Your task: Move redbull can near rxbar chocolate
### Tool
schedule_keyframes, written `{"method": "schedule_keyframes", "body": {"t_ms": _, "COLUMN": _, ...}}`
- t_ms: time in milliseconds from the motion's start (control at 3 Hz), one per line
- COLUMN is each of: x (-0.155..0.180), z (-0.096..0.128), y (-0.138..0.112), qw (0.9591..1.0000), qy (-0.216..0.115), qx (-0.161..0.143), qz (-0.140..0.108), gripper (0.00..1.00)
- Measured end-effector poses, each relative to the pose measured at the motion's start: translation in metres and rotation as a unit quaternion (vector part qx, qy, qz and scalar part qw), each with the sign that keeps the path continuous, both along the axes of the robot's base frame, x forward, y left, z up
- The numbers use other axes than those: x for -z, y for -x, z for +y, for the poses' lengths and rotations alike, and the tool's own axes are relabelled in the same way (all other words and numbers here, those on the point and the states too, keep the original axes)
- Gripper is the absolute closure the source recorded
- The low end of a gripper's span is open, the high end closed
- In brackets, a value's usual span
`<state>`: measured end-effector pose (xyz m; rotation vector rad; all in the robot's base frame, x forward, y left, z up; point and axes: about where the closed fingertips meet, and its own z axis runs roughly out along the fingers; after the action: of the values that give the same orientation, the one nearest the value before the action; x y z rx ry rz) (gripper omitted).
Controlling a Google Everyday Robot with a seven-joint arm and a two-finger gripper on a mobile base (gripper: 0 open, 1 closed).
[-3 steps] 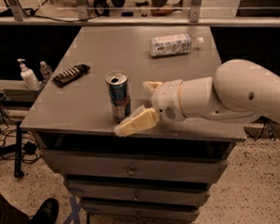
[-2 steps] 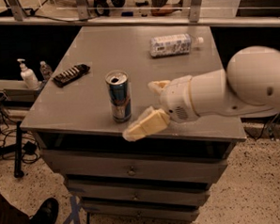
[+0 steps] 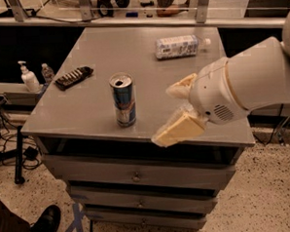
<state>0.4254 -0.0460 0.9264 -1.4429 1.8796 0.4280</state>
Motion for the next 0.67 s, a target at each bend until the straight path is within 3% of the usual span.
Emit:
{"method": "schedule_keyframes", "body": {"t_ms": 333, "x": -0.0009, "z": 0.0011, "y": 0.0026, "qw": 1.0, "qy": 0.004, "qx": -0.003, "qz": 0.0, "gripper": 0.01}}
{"method": "schedule_keyframes", "body": {"t_ms": 667, "x": -0.0007, "z": 0.0005, "y": 0.0031, "qw": 1.0, "qy": 0.004, "qx": -0.003, "qz": 0.0, "gripper": 0.0}}
